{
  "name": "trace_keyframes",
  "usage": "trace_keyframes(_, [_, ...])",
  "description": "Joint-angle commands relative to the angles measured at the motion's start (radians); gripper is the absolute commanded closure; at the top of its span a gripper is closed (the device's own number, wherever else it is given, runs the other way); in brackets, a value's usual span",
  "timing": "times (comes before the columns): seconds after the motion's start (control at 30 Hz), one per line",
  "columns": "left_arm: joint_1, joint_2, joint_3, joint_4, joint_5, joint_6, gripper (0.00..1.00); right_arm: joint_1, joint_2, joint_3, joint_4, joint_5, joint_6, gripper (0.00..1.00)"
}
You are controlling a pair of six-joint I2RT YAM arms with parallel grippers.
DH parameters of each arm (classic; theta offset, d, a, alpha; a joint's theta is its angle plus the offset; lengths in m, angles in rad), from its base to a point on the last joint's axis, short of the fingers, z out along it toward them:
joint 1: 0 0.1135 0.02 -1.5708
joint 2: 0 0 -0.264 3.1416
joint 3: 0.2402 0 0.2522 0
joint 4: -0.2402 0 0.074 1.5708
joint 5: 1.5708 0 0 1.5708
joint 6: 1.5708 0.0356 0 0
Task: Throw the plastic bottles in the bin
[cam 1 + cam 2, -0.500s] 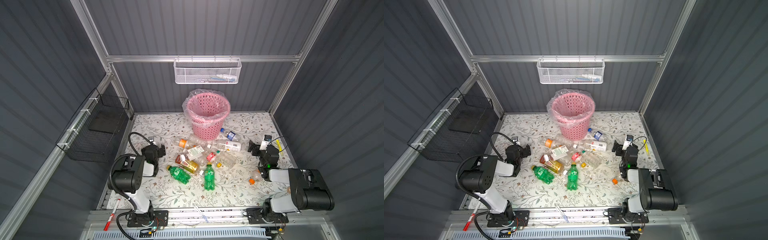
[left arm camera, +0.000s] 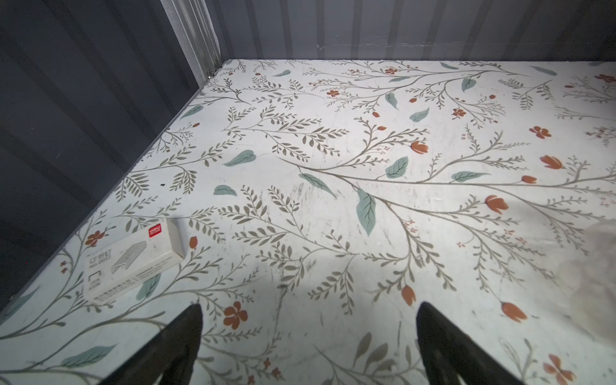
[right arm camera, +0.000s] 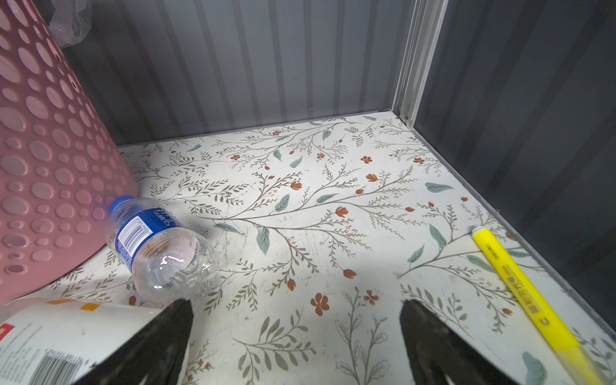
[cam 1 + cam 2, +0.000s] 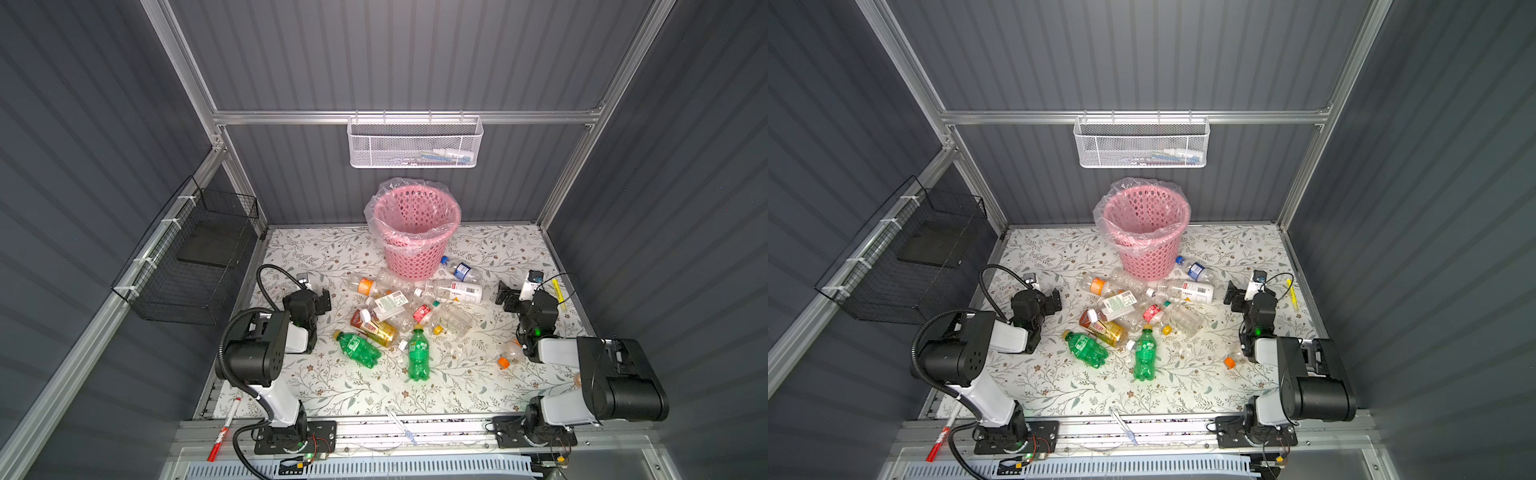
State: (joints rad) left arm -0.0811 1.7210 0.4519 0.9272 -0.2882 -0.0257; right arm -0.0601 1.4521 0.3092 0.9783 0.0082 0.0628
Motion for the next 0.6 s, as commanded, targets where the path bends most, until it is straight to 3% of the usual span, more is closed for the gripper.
trace_keyframes(0.0, [-0.002,-0.004,0.009,0.004,-0.015,0.018,0.00,-0.015,0.010,0.017,0.000,-0.027,0.005,0.01])
trace_keyframes(0.37, [-0.002,-0.004,0.011,0.002,-0.013,0.018,0.00,-0.017,0.011,0.020,-0.004,-0.031,0.004,0.01])
trace_keyframes(0.43, [-0.002,-0.004,0.010,0.005,-0.013,0.018,0.01,-0.017,0.009,0.018,-0.002,-0.032,0.005,0.11])
trace_keyframes(0.5, [-0.002,-0.007,0.007,0.018,-0.024,0.023,0.07,-0.016,0.007,0.015,0.002,-0.030,0.004,0.18])
trace_keyframes(0.57, [-0.005,-0.065,0.058,-0.115,-0.086,-0.006,0.08,-0.015,-0.040,0.048,-0.088,0.029,0.027,0.20])
